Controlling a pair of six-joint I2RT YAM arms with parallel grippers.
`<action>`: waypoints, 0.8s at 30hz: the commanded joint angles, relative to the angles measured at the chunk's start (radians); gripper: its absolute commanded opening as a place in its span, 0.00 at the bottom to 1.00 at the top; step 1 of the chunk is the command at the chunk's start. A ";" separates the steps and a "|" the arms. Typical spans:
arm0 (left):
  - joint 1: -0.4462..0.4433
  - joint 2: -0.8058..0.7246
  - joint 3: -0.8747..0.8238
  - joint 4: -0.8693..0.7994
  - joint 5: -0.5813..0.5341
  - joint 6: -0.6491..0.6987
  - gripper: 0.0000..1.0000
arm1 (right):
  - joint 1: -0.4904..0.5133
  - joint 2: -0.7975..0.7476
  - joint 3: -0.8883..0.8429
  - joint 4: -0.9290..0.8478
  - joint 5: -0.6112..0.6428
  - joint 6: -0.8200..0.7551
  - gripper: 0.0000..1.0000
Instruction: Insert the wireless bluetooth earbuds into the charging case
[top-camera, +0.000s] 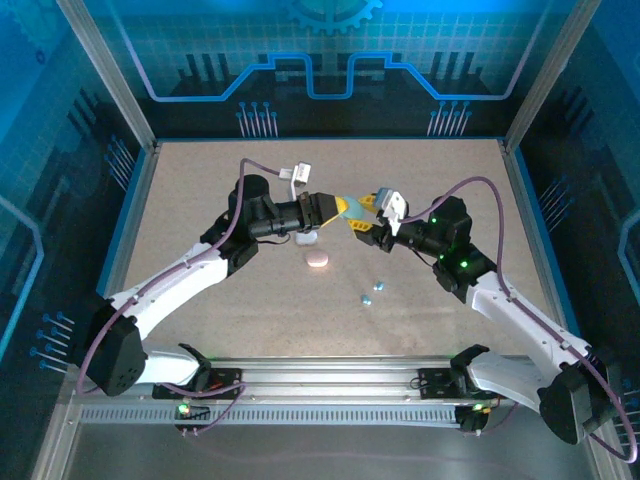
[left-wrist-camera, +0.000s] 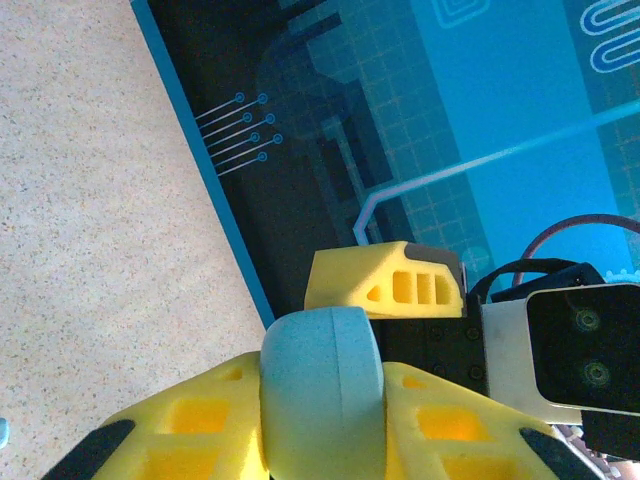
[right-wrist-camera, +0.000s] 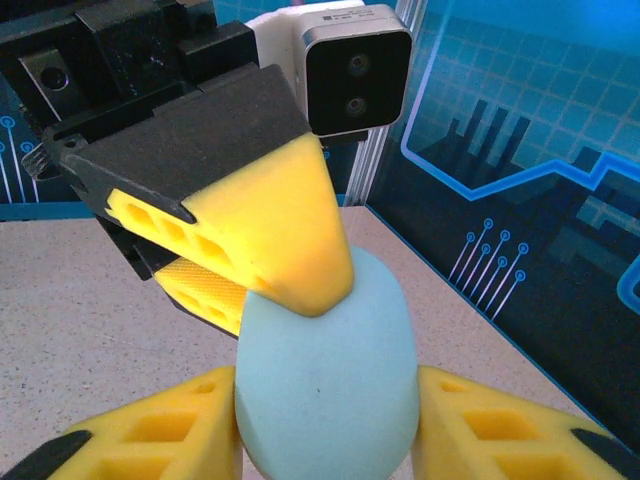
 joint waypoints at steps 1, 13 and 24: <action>-0.004 -0.027 0.003 0.024 0.026 0.025 0.23 | -0.011 0.001 0.038 -0.013 -0.008 -0.007 0.39; -0.004 -0.170 -0.115 0.016 0.121 0.740 0.69 | -0.052 0.061 0.224 -0.351 -0.401 0.023 0.37; -0.005 -0.224 -0.168 0.075 0.162 1.023 0.64 | -0.069 0.187 0.428 -0.623 -0.594 -0.008 0.36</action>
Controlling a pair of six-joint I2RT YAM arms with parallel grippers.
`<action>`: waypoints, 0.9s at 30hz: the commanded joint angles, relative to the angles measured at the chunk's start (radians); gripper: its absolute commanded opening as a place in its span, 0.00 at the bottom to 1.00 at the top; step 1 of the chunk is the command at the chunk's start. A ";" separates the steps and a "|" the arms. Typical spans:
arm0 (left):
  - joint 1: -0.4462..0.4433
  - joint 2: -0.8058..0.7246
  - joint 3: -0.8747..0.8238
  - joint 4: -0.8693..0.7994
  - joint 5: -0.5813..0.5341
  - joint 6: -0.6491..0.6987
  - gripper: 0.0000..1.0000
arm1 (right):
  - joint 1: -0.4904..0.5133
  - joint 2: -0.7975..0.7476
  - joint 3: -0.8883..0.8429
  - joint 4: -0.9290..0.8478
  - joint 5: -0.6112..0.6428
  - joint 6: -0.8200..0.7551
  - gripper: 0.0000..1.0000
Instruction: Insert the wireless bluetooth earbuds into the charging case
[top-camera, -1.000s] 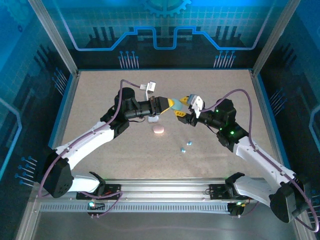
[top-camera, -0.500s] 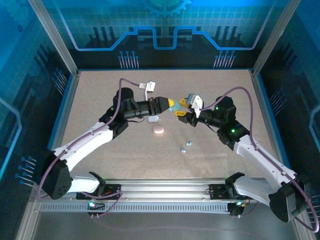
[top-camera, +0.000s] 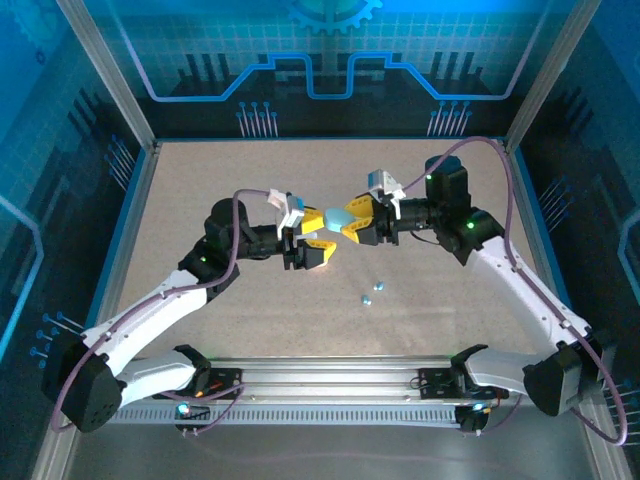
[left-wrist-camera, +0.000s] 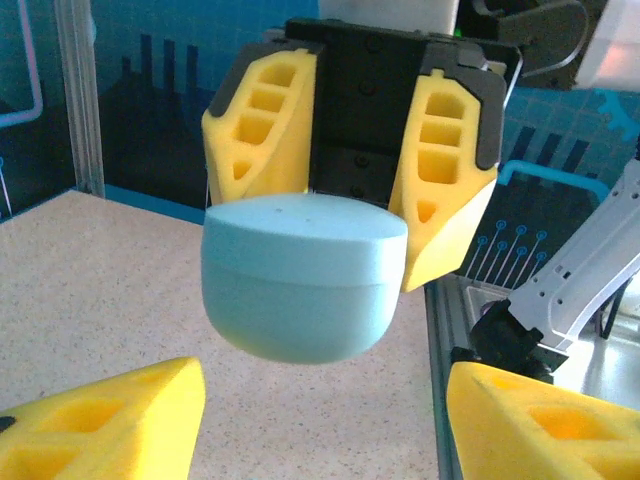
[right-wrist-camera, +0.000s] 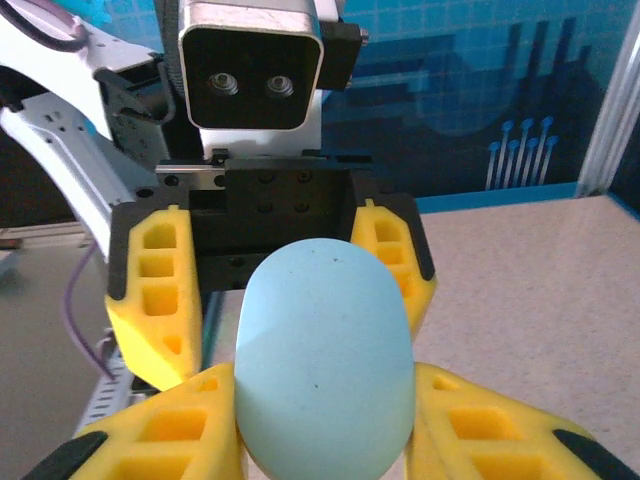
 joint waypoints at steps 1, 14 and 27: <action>-0.003 -0.003 0.010 0.069 0.031 0.070 0.62 | -0.011 0.025 0.053 -0.123 -0.088 -0.025 0.36; -0.006 0.022 0.043 0.050 0.046 0.023 0.53 | 0.007 0.050 0.078 -0.142 -0.081 -0.043 0.36; -0.011 0.056 0.073 0.042 0.082 -0.019 0.46 | 0.020 0.039 0.062 -0.118 -0.076 -0.065 0.36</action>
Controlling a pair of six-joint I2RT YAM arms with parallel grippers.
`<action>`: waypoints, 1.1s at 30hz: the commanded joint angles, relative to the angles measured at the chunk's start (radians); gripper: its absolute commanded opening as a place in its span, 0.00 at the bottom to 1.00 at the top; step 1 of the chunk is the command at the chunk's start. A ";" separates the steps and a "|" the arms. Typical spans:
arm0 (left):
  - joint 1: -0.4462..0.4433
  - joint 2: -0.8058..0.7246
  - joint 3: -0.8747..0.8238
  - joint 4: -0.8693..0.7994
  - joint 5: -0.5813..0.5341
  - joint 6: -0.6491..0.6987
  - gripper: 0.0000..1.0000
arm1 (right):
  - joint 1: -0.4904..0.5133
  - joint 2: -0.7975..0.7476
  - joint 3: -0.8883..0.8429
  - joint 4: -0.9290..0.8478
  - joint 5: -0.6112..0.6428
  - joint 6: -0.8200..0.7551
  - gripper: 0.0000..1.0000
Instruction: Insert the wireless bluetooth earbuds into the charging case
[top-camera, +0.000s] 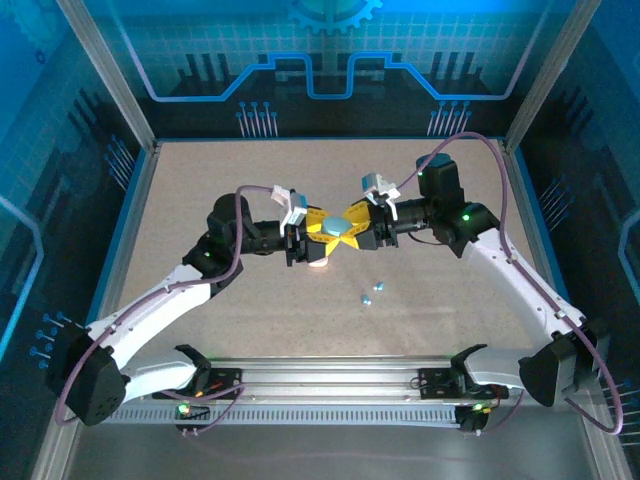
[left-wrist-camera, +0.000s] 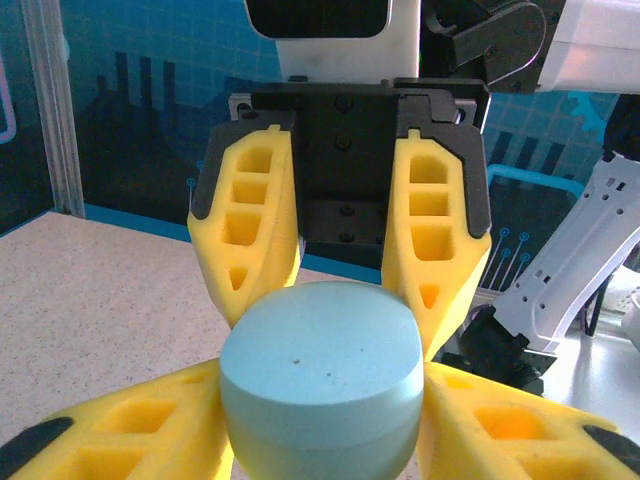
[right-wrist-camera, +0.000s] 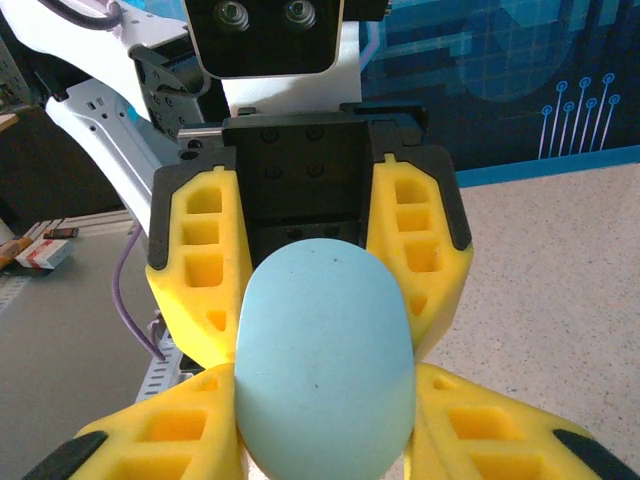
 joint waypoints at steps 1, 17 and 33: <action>-0.009 0.012 0.040 -0.003 0.034 -0.009 0.46 | 0.011 -0.006 0.015 0.013 -0.026 -0.015 0.36; -0.019 0.014 0.064 -0.135 0.066 0.089 0.26 | -0.011 -0.024 -0.002 0.070 -0.004 0.059 0.39; -0.020 -0.003 0.063 -0.158 0.070 0.111 0.26 | -0.044 -0.003 0.039 0.016 0.093 0.136 0.55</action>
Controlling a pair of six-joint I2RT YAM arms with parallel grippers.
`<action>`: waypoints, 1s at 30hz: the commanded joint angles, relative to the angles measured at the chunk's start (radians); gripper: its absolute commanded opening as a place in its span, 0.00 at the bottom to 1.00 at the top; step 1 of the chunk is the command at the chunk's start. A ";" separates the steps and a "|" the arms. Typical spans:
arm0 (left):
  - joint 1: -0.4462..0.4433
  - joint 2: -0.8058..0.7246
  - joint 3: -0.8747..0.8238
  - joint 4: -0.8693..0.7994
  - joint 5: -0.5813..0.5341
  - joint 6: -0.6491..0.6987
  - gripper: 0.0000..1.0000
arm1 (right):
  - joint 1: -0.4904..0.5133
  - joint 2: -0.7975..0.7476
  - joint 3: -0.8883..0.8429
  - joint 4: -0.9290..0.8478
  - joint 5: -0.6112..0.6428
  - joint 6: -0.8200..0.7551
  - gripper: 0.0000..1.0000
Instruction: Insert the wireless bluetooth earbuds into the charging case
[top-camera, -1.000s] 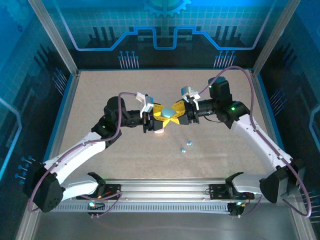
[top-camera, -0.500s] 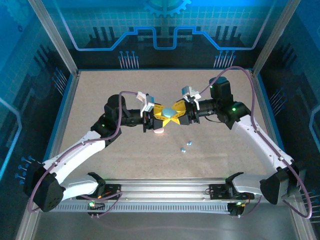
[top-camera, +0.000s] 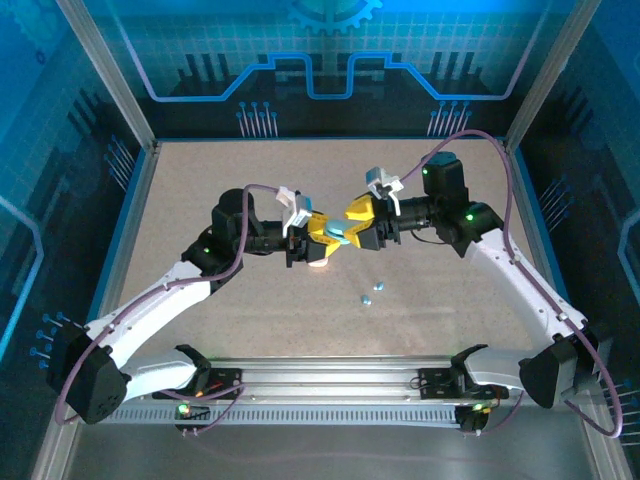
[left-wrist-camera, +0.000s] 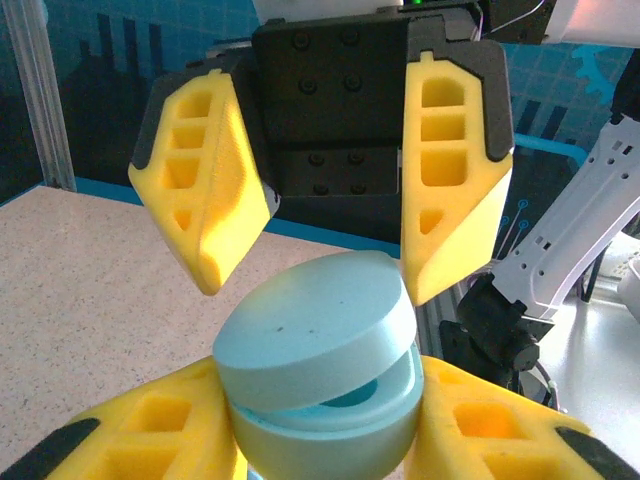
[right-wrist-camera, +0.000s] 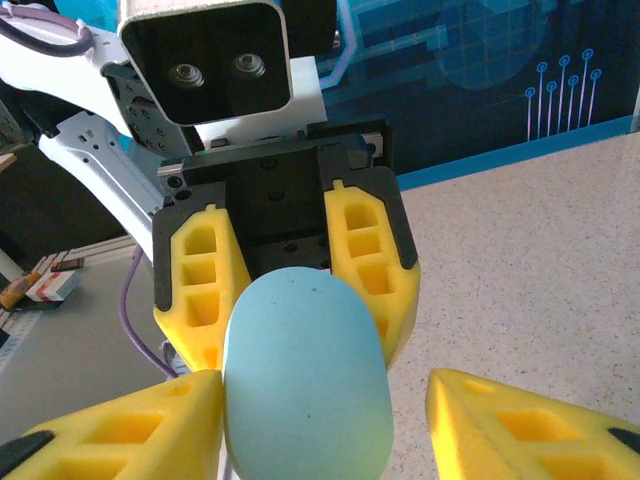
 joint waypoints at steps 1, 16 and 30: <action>-0.018 -0.012 0.014 -0.006 0.053 0.021 0.26 | -0.019 0.003 0.032 0.009 0.108 0.019 0.54; -0.017 -0.004 0.032 0.027 0.077 -0.048 0.26 | 0.094 -0.090 -0.073 0.079 0.429 -0.190 0.41; -0.016 -0.012 0.036 0.033 0.080 -0.060 0.25 | 0.152 -0.114 -0.090 0.109 0.600 -0.272 0.34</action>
